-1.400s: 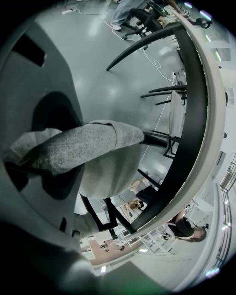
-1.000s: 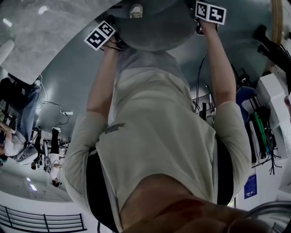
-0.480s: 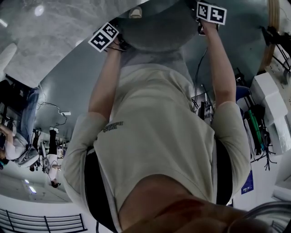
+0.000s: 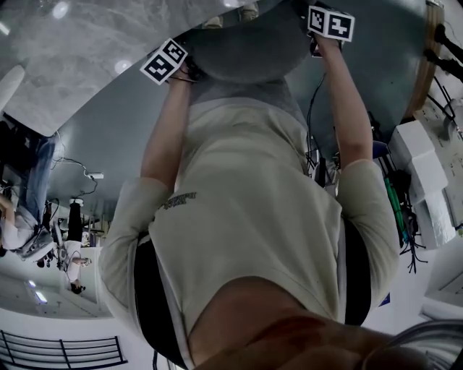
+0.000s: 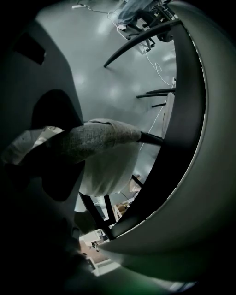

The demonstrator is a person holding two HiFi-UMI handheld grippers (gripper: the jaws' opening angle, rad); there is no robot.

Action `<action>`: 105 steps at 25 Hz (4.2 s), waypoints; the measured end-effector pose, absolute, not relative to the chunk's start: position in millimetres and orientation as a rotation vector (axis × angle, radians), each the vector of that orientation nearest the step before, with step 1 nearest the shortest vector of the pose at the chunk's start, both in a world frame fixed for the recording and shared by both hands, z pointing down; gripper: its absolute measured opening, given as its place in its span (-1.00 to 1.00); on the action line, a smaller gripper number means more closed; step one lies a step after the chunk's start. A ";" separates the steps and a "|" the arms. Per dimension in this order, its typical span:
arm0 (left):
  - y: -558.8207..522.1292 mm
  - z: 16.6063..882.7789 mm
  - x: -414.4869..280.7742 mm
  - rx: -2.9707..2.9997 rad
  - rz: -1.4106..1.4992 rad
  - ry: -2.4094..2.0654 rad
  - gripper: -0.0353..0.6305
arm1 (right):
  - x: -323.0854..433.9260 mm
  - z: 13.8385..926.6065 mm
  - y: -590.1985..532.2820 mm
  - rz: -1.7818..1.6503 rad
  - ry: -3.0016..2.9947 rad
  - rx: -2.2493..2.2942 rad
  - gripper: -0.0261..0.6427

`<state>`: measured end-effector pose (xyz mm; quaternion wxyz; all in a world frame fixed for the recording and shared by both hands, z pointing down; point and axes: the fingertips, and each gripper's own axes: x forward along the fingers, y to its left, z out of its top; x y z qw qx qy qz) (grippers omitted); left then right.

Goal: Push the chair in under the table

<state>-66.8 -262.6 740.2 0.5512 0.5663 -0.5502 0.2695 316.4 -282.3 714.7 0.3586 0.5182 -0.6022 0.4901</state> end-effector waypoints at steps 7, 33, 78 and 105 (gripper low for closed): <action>-264.2 740.3 -69.1 1.346 0.680 -1.306 -0.31 | 314.7 716.8 -283.6 1.254 -1.548 1.327 -0.40; -270.9 733.3 -75.6 1.306 0.614 -1.374 -0.27 | 308.2 715.0 -311.7 1.195 -1.583 1.224 -0.21; -328.1 368.0 -53.6 1.893 0.474 -1.495 -0.42 | 222.6 331.8 -376.2 0.644 -2.217 1.486 -0.48; -347.1 113.5 -23.9 2.507 0.120 -1.800 -0.78 | 175.8 100.8 -363.9 0.221 -2.778 1.575 -0.77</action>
